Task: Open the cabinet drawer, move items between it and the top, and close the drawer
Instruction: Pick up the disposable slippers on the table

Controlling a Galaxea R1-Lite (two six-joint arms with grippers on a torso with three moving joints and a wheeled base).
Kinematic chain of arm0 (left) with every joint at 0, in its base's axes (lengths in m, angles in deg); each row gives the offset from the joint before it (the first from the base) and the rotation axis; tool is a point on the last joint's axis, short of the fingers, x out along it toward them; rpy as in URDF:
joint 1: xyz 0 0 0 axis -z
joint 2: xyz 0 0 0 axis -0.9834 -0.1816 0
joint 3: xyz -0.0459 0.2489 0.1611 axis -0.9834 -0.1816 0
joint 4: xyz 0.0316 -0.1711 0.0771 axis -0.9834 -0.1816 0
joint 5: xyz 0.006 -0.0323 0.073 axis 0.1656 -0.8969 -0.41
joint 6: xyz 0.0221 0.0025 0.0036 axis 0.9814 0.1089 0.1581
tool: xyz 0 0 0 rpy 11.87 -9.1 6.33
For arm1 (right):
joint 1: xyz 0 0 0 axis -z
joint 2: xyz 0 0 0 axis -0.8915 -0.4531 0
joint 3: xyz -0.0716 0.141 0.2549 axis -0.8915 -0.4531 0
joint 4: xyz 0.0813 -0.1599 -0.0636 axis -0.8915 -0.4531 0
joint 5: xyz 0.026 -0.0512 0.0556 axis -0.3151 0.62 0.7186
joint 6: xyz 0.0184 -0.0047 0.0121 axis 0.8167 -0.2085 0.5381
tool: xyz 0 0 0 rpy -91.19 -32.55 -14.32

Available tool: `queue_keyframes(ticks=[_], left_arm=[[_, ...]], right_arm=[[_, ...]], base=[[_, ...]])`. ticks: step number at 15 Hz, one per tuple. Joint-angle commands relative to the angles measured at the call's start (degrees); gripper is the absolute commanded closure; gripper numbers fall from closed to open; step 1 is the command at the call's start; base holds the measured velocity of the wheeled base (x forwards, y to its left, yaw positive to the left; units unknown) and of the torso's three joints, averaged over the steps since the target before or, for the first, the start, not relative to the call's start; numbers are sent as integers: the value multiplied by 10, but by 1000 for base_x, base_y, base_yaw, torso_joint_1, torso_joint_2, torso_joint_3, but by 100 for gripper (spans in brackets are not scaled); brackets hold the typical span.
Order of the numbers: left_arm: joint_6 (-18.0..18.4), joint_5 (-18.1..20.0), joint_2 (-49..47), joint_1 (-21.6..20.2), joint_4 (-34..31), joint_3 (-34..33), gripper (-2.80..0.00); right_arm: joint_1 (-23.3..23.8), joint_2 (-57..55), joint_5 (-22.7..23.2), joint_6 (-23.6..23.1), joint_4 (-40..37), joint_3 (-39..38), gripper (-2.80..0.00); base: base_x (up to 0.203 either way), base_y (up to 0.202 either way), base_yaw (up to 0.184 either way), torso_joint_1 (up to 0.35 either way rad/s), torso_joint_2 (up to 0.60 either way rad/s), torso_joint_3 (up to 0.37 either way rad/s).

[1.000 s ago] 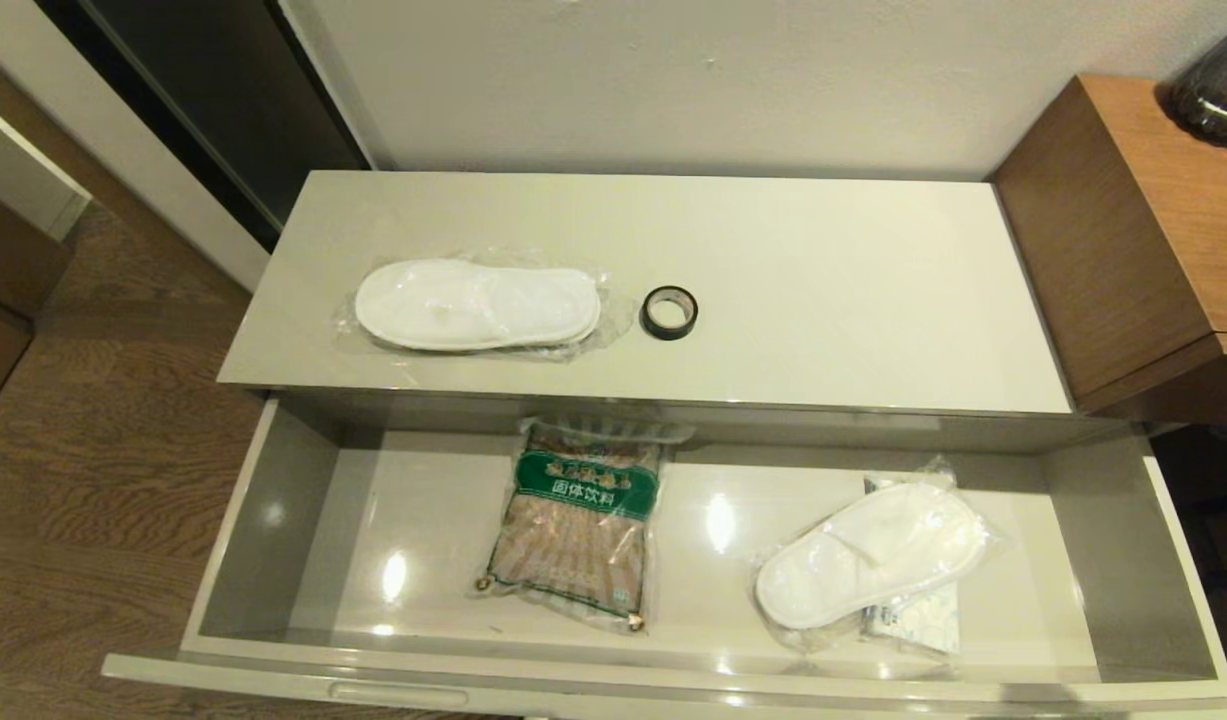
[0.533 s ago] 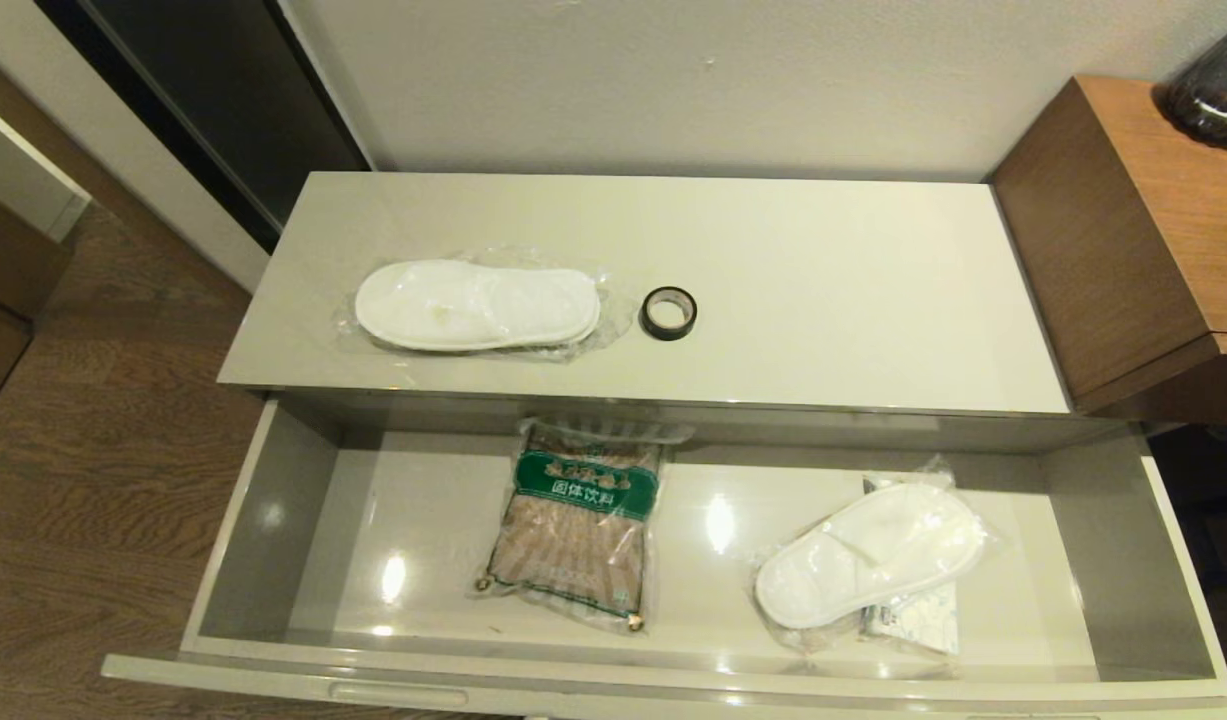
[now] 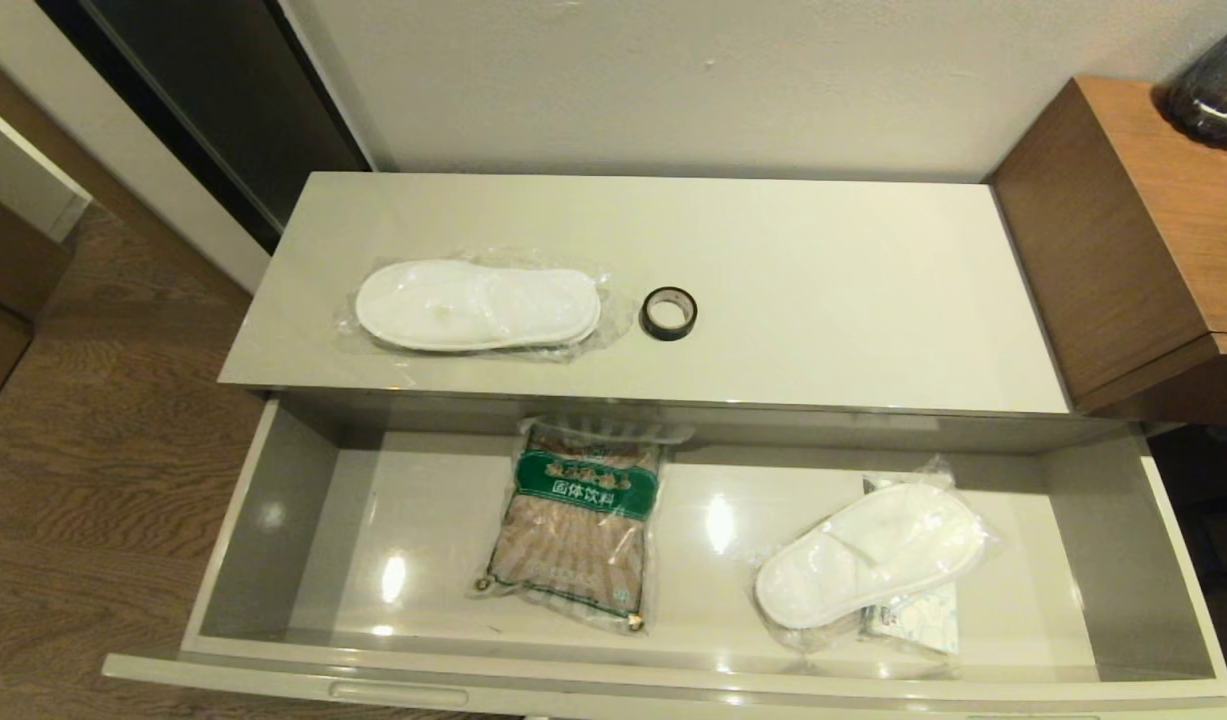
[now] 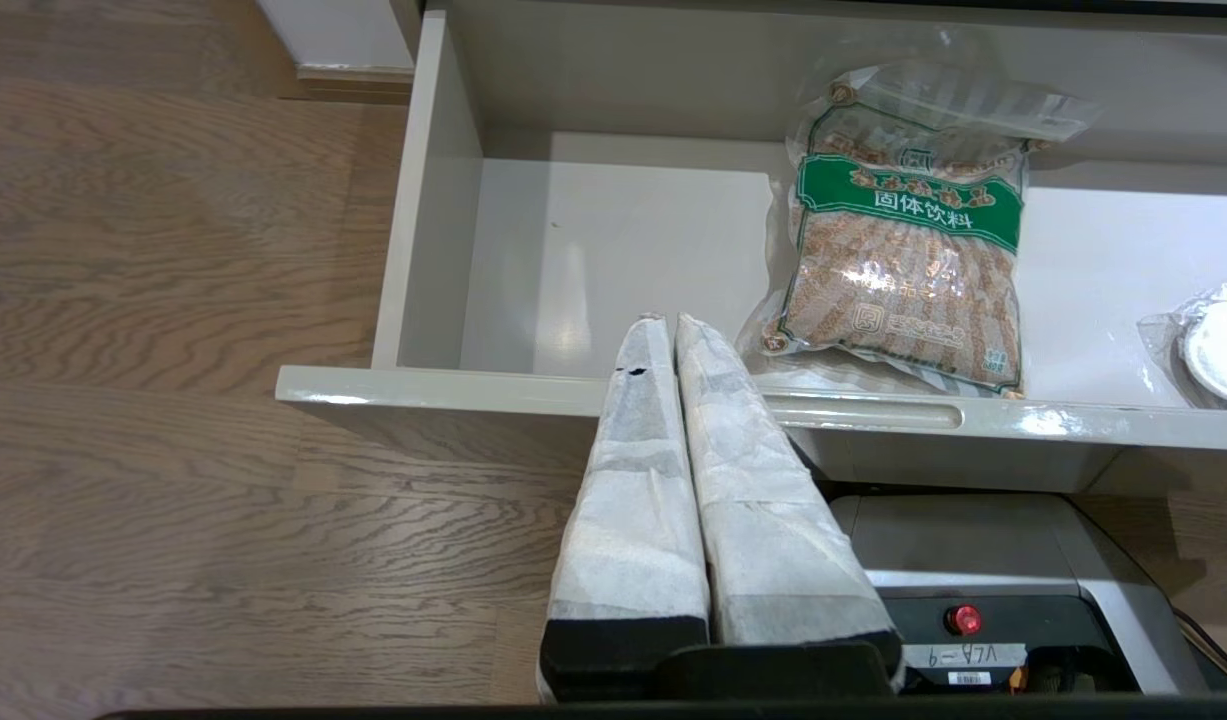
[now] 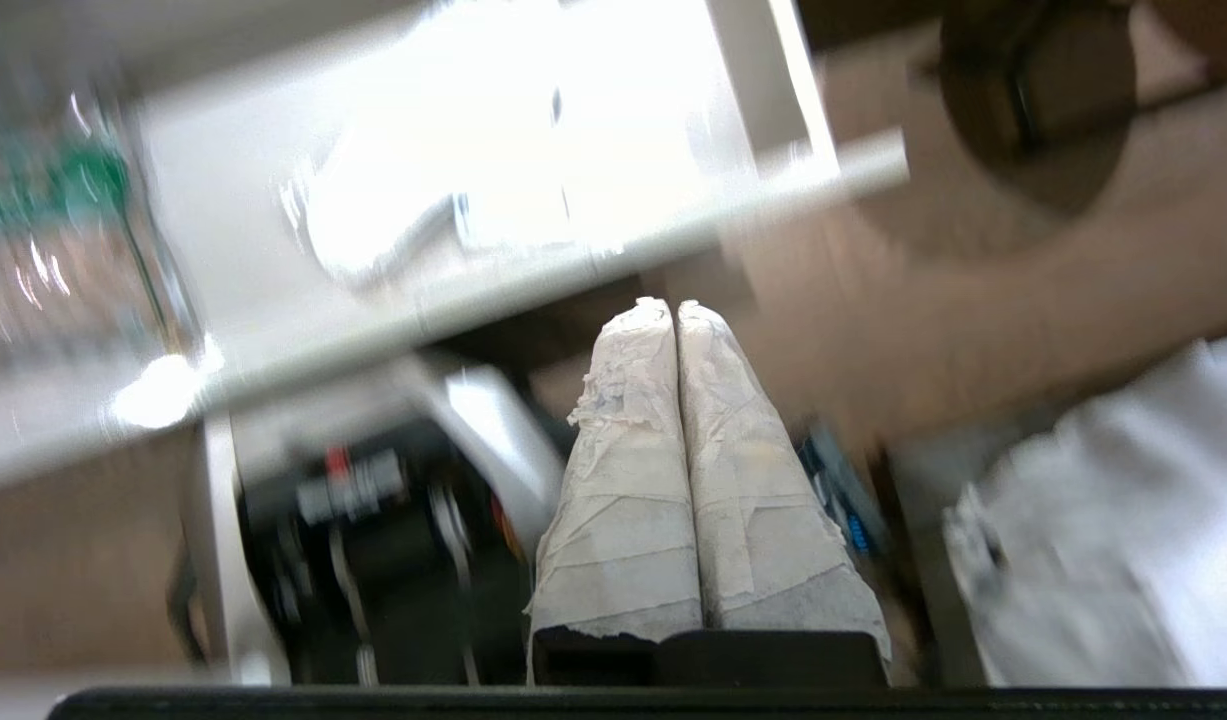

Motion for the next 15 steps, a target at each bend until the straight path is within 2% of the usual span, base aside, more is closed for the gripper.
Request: queue_keyframes(ticks=[1,5,8,10,13,15], left_arm=[[0,0,0,0,0,0,0],[0,0,0,0,0,0,0],[0,0,0,0,0,0,0],[0,0,0,0,0,0,0],[0,0,0,0,0,0,0],[0,0,0,0,0,0,0]], right_arm=[[-7,8,-4,3,110,-50,0],[-46,72,-14,-3,193,-139,0],[-47,152,-2,-66,258,-236,0],[-47,155,12,-95,369,-309,0],[-47,157,66,-188,519,-442,0],[-47,158,83,-217,626,-521,0]], base=[[0,0,0,0,0,0],[0,0,0,0,0,0],[0,0,0,0,0,0],[0,0,0,0,0,0],[0,0,0,0,0,0],[0,0,0,0,0,0]])
